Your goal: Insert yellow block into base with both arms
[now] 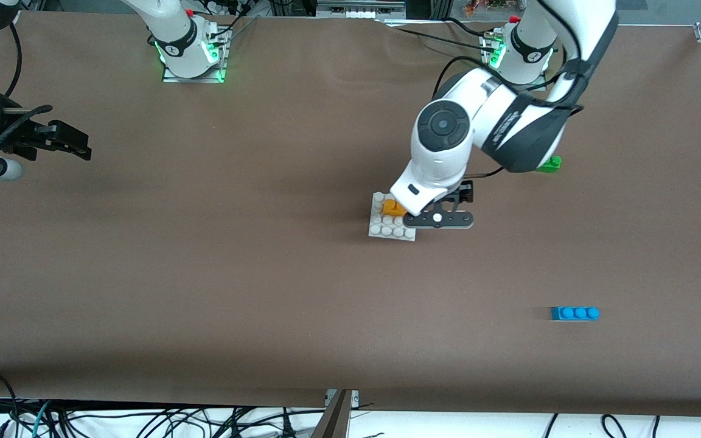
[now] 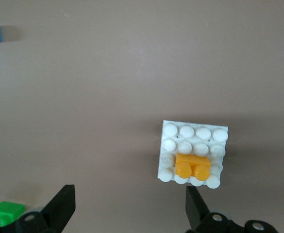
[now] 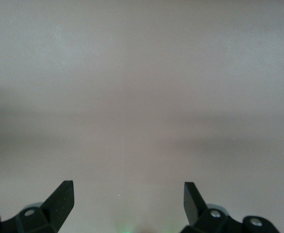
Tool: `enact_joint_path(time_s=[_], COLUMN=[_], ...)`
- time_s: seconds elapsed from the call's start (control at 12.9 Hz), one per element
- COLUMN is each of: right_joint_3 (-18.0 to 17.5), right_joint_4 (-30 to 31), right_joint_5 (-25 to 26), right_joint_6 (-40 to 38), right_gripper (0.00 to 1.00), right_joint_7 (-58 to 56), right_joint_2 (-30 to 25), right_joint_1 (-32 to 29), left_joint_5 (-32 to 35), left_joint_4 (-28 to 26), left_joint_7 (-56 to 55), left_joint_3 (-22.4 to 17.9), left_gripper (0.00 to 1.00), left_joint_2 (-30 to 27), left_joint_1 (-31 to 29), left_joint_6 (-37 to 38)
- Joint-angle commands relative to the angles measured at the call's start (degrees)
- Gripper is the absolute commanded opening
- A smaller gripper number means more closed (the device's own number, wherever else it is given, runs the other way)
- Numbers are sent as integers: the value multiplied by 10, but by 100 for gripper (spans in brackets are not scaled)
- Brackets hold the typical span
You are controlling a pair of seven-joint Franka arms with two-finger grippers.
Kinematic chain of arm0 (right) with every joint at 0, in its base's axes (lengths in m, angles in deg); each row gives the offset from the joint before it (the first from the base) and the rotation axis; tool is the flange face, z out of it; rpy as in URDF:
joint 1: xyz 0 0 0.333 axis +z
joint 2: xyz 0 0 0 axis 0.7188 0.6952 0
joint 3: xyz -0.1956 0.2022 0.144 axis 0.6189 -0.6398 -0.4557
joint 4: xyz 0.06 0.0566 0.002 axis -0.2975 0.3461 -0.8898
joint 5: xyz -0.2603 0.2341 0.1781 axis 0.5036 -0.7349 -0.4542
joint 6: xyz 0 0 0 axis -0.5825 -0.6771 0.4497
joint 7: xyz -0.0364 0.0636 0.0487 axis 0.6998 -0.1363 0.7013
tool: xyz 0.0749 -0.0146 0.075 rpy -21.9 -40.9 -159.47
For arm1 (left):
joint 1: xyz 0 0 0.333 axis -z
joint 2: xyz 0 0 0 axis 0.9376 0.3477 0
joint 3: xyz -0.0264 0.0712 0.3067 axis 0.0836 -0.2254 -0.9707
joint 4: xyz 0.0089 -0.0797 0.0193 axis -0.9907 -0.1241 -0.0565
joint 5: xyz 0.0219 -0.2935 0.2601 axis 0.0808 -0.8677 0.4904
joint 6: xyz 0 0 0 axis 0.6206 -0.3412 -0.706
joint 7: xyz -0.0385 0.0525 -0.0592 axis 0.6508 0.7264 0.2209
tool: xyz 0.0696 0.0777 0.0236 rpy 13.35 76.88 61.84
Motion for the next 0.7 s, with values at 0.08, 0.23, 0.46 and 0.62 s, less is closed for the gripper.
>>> enact_joint_path(time_s=[0.08, 0.23, 0.46, 0.62], right_joint_3=[-1, -1, -1, -1], right_joint_4=[-8, -7, -8, -8], right_joint_5=[7, 7, 7, 7], right_joint_6=[-2, -2, -2, -2], right_gripper=[100, 100, 100, 100], right_joint_7=[0, -1, -2, -3], right_joint_2=[1, 1, 1, 1], right_joint_1=[0, 0, 0, -1], left_joint_5=[-72, -120, -127, -128], left_joint_4=[1, -24, -66, -94], left_joint_7=[102, 149, 181, 193], left_joint_3=[-3, -38, -98, -136], left_gripper=[100, 100, 100, 100], left_joint_2=[-54, -99, -174, -220], left_joint_1=[-60, -82, -83, -84], left_joint_6=[28, 33, 34, 34])
